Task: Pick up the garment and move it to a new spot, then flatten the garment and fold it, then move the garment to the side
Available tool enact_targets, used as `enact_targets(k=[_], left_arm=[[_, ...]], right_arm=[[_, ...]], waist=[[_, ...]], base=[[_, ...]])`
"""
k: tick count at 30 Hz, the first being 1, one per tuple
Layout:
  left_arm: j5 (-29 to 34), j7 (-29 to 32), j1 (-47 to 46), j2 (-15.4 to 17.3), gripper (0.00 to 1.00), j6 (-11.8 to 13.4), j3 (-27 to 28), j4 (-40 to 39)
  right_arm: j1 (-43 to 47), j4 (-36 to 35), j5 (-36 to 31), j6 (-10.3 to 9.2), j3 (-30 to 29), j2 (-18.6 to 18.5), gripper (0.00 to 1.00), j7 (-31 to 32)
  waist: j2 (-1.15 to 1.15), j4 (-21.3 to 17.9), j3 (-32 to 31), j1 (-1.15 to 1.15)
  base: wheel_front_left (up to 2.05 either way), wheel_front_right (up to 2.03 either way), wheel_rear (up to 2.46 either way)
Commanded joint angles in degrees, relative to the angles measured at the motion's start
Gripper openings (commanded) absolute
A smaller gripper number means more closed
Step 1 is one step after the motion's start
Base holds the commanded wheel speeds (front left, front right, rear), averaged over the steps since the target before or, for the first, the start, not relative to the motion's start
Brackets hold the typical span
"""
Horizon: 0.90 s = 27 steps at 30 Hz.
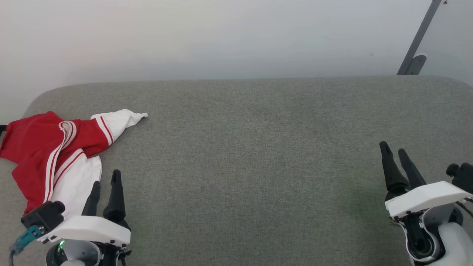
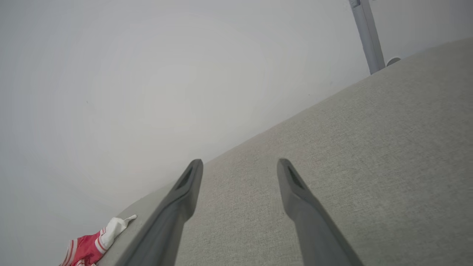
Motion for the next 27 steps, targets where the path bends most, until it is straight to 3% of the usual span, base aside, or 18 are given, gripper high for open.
enact_targets(k=[1, 16, 27], left_arm=[[2.1, -0.7, -0.6, 0.8, 1.0, 0.4, -0.3, -1.0], [12.6, -3.4, -0.1, 2.8, 1.0, 2.8, -3.3, -1.7], [17.3, -4.9, 0.5, 3.1, 1.0, 2.8, -3.2, -1.8]], right_arm=[[-1.9, -0.3, -2.6, 0.23, 0.2, -0.7, 1.0, -0.8], [-2.8, -0.1, -17.8, 0.25, -1.0, -1.0, 1.0, -3.5], [-3.5, 0.8, -24.7, 0.26, -0.4, -1.4, 1.0, -4.9]], waist=[[0.0, 0.0, 0.0, 0.0], [0.0, 0.0, -0.1, 0.0], [0.0, 0.0, -0.2, 0.0]], base=[[0.0, 0.0, 0.0], [0.0, 0.0, 0.0], [0.0, 0.0, 0.0]])
